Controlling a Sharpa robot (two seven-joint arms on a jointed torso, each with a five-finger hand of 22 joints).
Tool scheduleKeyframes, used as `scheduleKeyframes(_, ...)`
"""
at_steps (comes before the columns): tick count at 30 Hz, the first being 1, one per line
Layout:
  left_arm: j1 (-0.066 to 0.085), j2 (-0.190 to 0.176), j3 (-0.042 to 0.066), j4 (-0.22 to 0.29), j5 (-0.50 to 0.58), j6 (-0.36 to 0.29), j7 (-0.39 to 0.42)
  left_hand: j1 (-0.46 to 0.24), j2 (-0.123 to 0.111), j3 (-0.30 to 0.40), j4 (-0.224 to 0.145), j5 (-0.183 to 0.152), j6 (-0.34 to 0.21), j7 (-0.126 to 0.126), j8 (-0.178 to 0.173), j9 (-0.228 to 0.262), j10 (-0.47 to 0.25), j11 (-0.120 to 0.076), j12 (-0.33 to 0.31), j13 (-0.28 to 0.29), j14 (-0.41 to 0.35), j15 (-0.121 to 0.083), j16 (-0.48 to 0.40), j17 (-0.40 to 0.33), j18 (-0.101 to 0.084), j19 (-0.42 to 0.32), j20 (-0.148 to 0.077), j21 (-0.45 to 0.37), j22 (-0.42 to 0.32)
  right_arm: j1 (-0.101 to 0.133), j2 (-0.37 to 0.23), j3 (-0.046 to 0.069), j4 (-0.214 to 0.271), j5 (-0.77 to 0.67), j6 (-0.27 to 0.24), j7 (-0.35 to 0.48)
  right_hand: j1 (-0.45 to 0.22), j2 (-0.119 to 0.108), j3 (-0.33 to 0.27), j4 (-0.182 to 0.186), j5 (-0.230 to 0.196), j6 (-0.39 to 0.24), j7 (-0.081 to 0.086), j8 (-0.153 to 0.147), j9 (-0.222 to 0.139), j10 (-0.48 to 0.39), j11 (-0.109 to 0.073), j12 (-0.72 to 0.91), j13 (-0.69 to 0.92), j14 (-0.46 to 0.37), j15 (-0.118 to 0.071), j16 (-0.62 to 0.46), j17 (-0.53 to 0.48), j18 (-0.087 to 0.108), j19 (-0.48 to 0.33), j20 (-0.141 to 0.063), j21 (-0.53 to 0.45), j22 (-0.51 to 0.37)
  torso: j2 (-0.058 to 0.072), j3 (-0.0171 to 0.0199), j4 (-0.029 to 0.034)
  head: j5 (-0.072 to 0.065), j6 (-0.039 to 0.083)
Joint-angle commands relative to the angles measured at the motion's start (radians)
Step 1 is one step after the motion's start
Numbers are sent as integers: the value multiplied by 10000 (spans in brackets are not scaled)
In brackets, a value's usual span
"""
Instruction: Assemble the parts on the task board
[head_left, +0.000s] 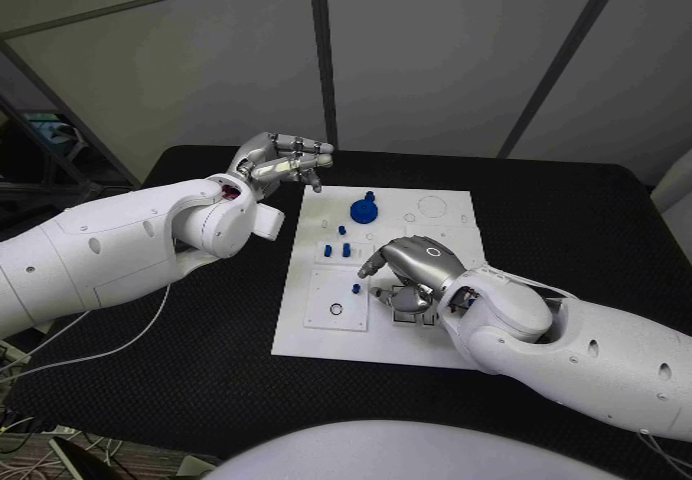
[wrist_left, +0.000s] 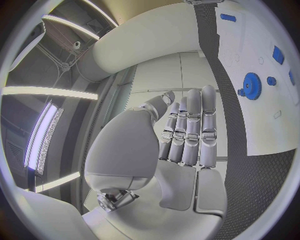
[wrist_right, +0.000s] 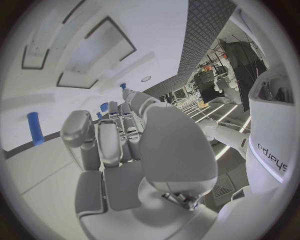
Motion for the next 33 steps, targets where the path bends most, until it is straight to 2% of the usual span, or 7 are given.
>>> scheduleKeyframes(1,16,-11,4,6,21,155,8,19,19,76,3,-9,15,79,-49,-11,-57,-7,-64,-7,-82,-18,-53,-13,-108,-64,-17,-12,14,39,-258,205,197,-143,-311,-109,-104,-12,-84,-3,-26,-34,-22,5,11,-8,-37,80,20,235,43,-66,-28,130,-47,-6,-18,11,2,-4,-1,-61,62)
scheduleKeyframes(4,15,-27,2,17,21,172,0,19,19,76,3,-9,15,79,-49,-11,-57,-7,-64,-7,-82,-18,-53,-13,-108,-64,-17,-12,14,53,-525,562,269,-96,-36,-259,-130,-21,-113,15,-23,-28,-20,11,17,14,-46,131,25,228,36,-79,-54,130,-39,-9,-20,10,8,-9,-9,-136,128)
scheduleKeyframes(8,15,-32,-1,30,21,194,2,21,16,80,-3,-10,14,79,-49,-11,-60,-6,-64,-7,-85,-16,-57,-17,-108,-69,-16,-11,18,168,-803,903,180,-63,388,-431,-207,-65,-202,64,-43,-21,-41,17,23,-10,-52,187,21,221,32,-95,-89,127,-22,-12,-21,15,5,-12,-15,-273,218)
scheduleKeyframes(12,14,-21,-5,31,21,210,3,21,16,80,-3,-10,14,79,-49,-11,-60,-6,-64,-7,-85,-16,-57,-17,-108,-69,-16,-11,18,352,-985,1064,-51,-70,753,-525,-270,-161,-372,100,-17,-43,-119,11,24,-102,-53,244,12,207,33,-134,-163,130,-20,-15,-50,-13,3,-23,-1,-355,278)
scheduleKeyframes(18,14,12,-14,13,20,212,4,19,15,80,-3,-11,16,80,-48,-10,-60,-6,-63,-7,-86,-15,-58,-18,-109,-71,-15,-11,19,497,-1049,1156,-519,-119,1345,-647,-281,-181,-527,134,-40,-27,-199,22,30,-181,-50,298,6,184,32,-190,-262,125,2,-13,-57,-9,13,-29,17,-449,315)
scheduleKeyframes(26,15,18,-16,28,20,170,-3,17,14,80,-3,-12,18,80,-47,-9,-61,-5,-62,-6,-87,-14,-59,-20,-109,-74,-14,-10,21,524,-868,1167,-840,-79,2023,-667,-266,-157,-588,151,-58,1,-210,30,35,-235,-44,314,1,176,35,-216,-305,130,-6,-11,-84,-43,12,-13,7,-418,278)
scheduleKeyframes(33,15,8,-16,38,20,72,104,31,28,98,-12,-9,29,76,-41,-7,-53,-10,-55,-3,-84,-17,-61,-25,-107,-77,-15,-5,30,526,-729,1163,-1017,35,2687,-672,-241,-75,-679,196,-64,125,-183,66,53,-150,-71,436,16,168,21,-245,-358,139,-14,-17,-128,-93,11,-18,16,-402,236)
